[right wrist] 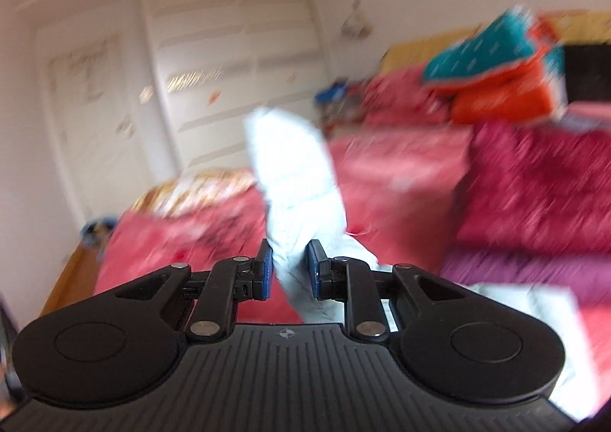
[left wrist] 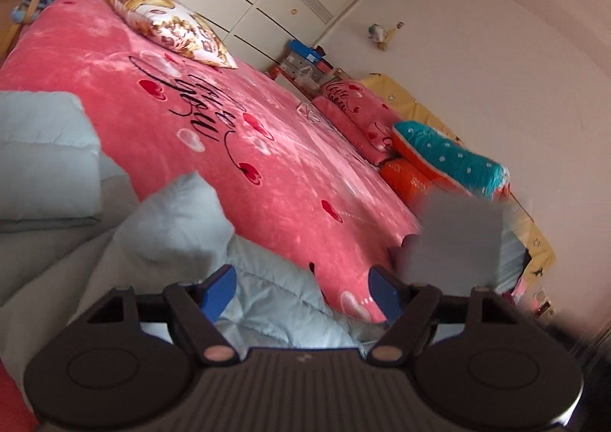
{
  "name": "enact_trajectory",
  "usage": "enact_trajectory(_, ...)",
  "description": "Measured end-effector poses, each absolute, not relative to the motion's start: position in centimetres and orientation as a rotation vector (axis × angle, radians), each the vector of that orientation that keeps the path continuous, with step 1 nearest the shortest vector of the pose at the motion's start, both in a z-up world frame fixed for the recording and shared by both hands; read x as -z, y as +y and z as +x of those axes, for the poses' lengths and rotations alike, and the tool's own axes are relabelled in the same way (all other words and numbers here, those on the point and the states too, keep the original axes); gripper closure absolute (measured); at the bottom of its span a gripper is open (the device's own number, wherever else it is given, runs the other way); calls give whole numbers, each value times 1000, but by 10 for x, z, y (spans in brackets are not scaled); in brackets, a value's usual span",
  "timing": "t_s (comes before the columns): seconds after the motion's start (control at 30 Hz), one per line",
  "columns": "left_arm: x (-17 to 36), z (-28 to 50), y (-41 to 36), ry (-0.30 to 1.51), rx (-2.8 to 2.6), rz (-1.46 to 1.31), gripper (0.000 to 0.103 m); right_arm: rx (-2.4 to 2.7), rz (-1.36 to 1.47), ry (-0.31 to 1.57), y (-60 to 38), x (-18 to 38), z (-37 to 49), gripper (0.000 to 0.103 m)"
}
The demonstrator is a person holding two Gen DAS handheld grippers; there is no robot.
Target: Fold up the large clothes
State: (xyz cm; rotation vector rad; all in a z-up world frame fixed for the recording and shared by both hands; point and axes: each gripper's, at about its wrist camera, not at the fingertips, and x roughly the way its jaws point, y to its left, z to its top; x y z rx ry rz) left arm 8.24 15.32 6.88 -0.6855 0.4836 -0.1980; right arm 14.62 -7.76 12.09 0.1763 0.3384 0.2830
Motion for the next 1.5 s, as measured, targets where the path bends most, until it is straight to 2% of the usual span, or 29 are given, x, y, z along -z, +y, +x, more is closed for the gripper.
enact_trajectory(0.27,-66,84,154,493,203,-671,26,-391,97,550,-29,-47,150,79)
enact_trajectory(0.47,-59,91,144,574,235,-606,23,-419,98,608,-19,-43,127,79)
enact_trajectory(0.6,-51,101,128,647,223,-502,22,-392,98,614,-28,-48,105,72)
enact_trajectory(0.63,-49,103,126,656,213,-485,22,-379,94,616,-32,-46,103,69)
enact_trajectory(0.7,-47,107,124,668,203,-482,22,-351,80,617,-39,-48,98,53)
enact_trajectory(0.73,-46,108,123,673,207,-487,22,-337,72,617,-44,-48,96,37)
enact_trajectory(0.77,-45,110,121,679,213,-486,22,-322,62,615,-49,-48,91,29)
enact_trajectory(0.8,-44,111,118,685,215,-475,23,-304,48,613,-54,-48,84,27)
enact_trajectory(0.83,-43,111,115,690,213,-454,25,-280,31,613,-60,-49,77,23)
enact_trajectory(0.87,-42,111,112,694,210,-431,33,-251,18,610,-66,-50,73,19)
enact_trajectory(0.93,-40,112,109,708,204,-406,41,-159,8,590,-84,-44,57,13)
enact_trajectory(1.03,-39,113,107,716,194,-405,49,-30,75,571,-116,-42,56,4)
enact_trajectory(1.1,-38,113,105,719,196,-403,59,57,110,574,-137,-43,56,3)
enact_trajectory(1.17,-38,112,104,715,198,-410,77,141,159,587,-157,-41,61,3)
enact_trajectory(1.27,-39,110,105,702,206,-439,96,196,294,630,-181,-32,77,2)
enact_trajectory(1.5,-44,107,110,664,209,-474,100,242,453,623,-198,-12,99,2)
